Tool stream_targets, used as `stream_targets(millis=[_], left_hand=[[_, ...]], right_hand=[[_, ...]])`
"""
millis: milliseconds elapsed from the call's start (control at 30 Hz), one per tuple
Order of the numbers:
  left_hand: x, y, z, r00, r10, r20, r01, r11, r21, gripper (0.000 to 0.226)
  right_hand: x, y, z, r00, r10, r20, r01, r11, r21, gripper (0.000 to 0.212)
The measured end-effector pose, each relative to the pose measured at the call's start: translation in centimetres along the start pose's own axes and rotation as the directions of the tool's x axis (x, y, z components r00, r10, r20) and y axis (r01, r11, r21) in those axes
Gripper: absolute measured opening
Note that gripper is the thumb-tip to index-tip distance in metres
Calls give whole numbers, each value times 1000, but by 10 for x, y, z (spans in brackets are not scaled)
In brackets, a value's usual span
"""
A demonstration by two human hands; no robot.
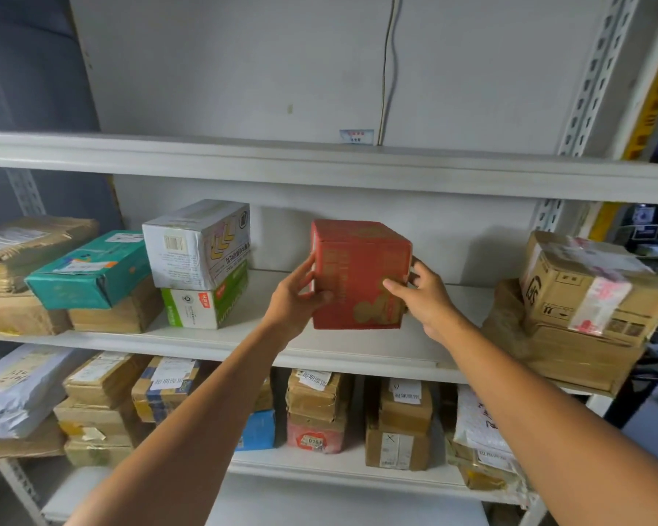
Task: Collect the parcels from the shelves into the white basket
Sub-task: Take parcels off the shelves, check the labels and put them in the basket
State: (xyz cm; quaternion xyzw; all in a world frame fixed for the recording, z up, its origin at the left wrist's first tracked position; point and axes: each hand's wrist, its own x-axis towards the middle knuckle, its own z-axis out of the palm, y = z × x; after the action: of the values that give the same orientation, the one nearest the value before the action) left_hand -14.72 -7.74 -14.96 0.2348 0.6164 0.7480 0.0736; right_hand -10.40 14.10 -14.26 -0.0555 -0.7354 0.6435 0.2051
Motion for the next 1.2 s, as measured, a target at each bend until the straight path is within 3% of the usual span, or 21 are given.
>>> stream_targets(millis=[267,500,567,667,800,900,1200], left_hand=[[-2,6,20,998,67,1,-64,948,310,80],[0,2,21,997,65,38,-73,960,272,80],[3,3,18,998,63,28,-67,978,199,79],[11,5,7,993,111,-37,-102,977,188,58],[25,1,-13,993,49,-109,-27,981,194,48],[34,1,-22,996,-20,-83,33,986,161,50],[49,-4,-33,998,-53,-42,59,983,172,50]], right_hand=[[11,-16,-39,994,68,83,-78,990,119,36],[3,-28,-43,984,108,140,-122,988,98,36],[-4,-30,-32,989,73,130,-84,993,82,48],[-11,-29,-8,993,-52,104,64,991,-119,70],[-17,-21,21,984,-164,67,177,867,-466,83],[-22,-14,36,967,-253,22,227,821,-524,85],[-30,-14,57,912,-410,-8,308,698,-646,85]])
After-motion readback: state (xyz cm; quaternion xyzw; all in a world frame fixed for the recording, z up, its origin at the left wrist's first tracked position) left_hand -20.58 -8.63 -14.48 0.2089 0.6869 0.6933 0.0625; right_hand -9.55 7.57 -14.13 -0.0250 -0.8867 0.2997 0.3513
